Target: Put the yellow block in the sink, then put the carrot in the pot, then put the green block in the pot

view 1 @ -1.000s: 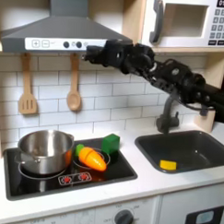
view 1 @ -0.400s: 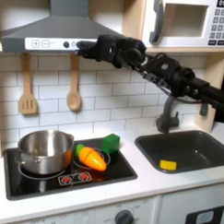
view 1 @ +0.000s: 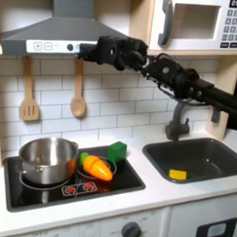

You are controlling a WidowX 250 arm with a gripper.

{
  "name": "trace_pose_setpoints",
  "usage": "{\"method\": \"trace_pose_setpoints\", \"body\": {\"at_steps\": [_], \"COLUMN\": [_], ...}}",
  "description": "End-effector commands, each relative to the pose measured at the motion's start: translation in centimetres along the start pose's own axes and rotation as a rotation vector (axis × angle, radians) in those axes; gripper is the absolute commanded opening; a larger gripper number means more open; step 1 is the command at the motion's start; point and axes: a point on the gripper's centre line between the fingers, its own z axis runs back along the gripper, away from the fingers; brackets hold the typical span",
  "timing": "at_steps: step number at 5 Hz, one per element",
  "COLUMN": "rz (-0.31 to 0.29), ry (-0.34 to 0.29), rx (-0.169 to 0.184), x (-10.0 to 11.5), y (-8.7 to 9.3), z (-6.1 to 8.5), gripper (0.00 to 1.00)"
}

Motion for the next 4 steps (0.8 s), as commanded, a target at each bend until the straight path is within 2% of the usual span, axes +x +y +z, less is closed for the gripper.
{"method": "trace_pose_setpoints", "body": {"at_steps": [1, 4], "rz": [0.004, -0.008], "ry": [-0.014, -0.012], "rx": [-0.005, -0.003], "x": [0.71, 0.59], "y": [-0.26, -0.38], "z": [-0.31, -0.52], "gripper": [0.0, 0.0]}}
